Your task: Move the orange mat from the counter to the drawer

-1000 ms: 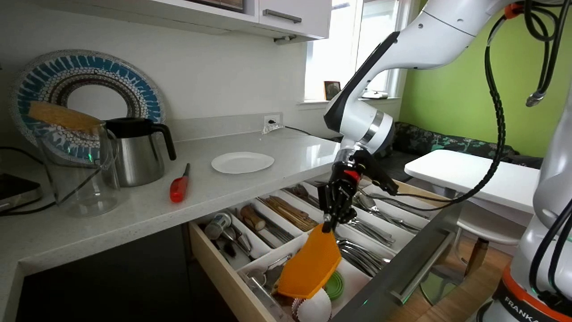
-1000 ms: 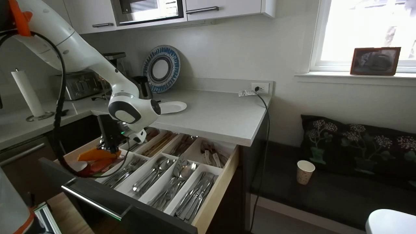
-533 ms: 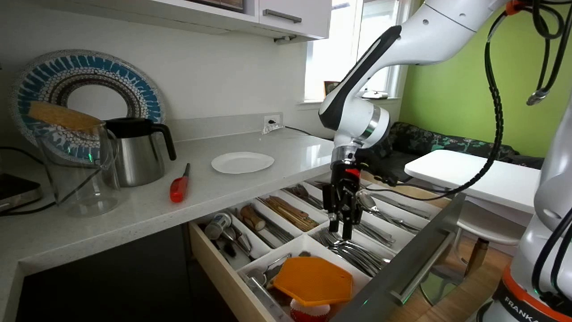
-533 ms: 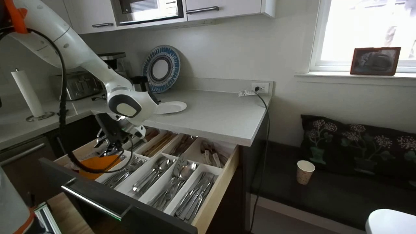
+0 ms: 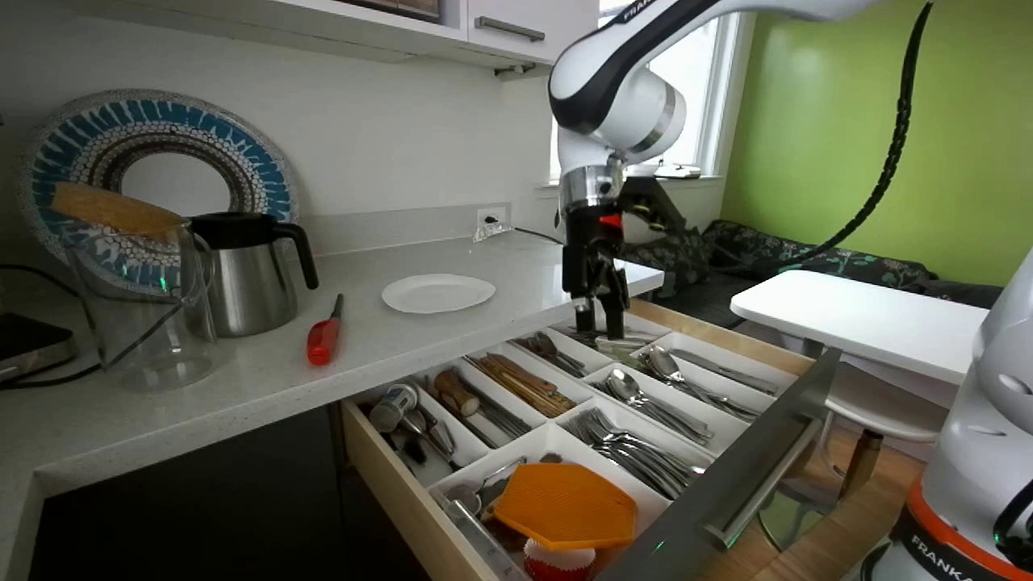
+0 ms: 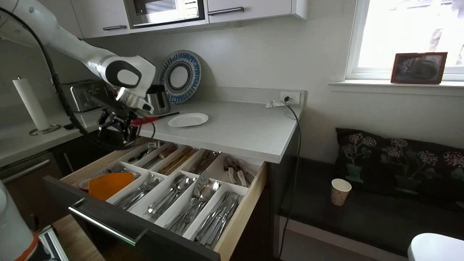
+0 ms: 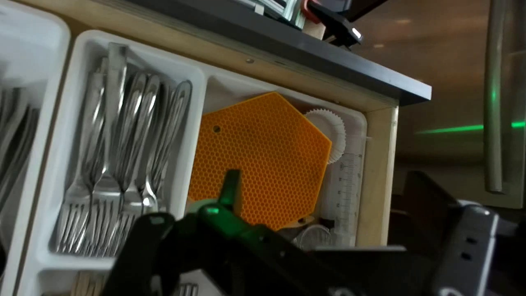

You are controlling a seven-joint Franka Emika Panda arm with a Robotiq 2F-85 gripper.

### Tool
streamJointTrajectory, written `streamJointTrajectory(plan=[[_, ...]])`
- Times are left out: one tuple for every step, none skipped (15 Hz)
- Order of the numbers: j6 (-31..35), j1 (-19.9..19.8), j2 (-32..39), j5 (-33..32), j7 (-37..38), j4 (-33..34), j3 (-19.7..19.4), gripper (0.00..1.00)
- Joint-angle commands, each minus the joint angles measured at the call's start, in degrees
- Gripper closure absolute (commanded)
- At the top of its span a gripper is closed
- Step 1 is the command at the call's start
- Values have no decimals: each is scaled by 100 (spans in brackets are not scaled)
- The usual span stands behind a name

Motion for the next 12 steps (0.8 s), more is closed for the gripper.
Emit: streamJointTrajectory(plan=[[-441,149,-302,-933,325,692,119,0],[-475,162,-353,-1198,318,881,137,0],[-497,158,-385,-1487,303,1076,140,1],[-330,144,-467,-1715,264,1184,120,0],[-75,130,-543,-1824,243,1238,85,0],[140,93,-620,-1891,260,1293,24,0],[423,54,-666,-1888,293,1311,-50,0],[96,159,-530,-1735,213,1338,-17,0],[156,145,-558,-1742,205,1382,-52,0],[149,143,-555,-1741,202,1390,-61,0],[149,150,-539,-1741,202,1387,-57,0],[149,162,-518,-1740,201,1386,-48,0]])
